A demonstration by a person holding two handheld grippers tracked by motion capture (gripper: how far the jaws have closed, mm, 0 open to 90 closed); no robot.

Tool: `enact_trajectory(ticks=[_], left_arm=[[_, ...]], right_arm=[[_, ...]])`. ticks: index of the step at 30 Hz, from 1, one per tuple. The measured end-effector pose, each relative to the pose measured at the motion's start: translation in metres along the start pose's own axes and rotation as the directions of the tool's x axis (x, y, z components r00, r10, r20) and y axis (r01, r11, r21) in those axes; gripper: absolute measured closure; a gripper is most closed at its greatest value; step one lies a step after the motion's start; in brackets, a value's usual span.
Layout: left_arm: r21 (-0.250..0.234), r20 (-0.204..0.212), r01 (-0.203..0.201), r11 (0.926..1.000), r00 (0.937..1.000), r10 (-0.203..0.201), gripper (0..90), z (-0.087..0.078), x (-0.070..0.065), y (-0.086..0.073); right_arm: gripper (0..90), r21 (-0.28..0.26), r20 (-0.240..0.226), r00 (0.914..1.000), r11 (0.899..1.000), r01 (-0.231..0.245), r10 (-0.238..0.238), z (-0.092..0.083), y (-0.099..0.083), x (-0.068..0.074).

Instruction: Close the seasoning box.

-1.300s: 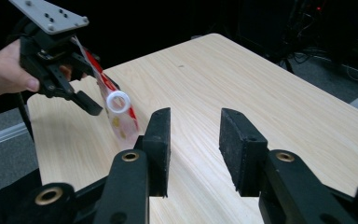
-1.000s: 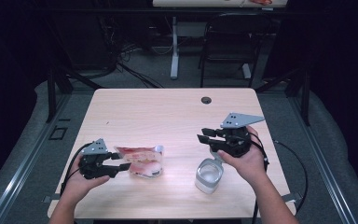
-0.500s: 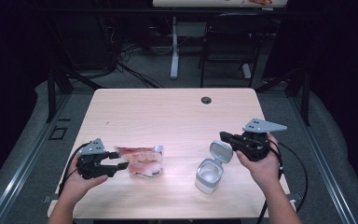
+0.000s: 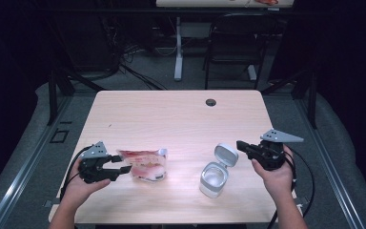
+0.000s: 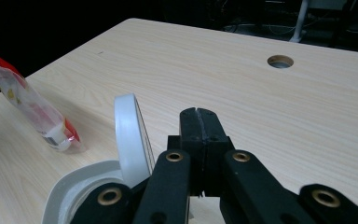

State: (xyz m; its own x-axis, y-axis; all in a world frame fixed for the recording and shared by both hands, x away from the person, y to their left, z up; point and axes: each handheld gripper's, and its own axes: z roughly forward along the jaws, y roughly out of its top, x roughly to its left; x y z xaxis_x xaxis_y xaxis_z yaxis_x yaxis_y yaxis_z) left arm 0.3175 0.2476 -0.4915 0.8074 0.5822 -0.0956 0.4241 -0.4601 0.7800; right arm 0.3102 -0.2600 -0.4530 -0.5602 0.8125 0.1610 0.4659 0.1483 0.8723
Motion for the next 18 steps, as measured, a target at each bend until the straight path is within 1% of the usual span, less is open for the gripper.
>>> enact_trajectory(ticks=[5,10,15,18], left_arm=[[0.007,0.0,-0.005,1.0,1.0,0.005,47.5,0.0,0.0,0.0],[0.009,-0.002,-0.003,1.0,1.0,0.003,47.5,0.001,0.0,0.0],[0.007,0.001,-0.002,1.0,1.0,0.002,47.5,0.001,-0.001,0.0],[0.007,0.0,-0.002,1.0,1.0,0.002,47.5,0.001,-0.001,0.0]], right_arm=[[90.0,-0.005,-0.009,0.9999,1.0,-0.007,0.007,0.0,-0.004,0.001],[90.0,-0.01,-0.017,0.9998,1.0,-0.012,0.011,-0.001,-0.006,0.002],[90.0,-0.013,-0.032,0.9995,1.0,-0.009,0.009,-0.001,-0.008,0.008],[90.0,-0.016,-0.043,0.9991,1.0,0.0,0.0,-0.001,-0.008,0.012]])
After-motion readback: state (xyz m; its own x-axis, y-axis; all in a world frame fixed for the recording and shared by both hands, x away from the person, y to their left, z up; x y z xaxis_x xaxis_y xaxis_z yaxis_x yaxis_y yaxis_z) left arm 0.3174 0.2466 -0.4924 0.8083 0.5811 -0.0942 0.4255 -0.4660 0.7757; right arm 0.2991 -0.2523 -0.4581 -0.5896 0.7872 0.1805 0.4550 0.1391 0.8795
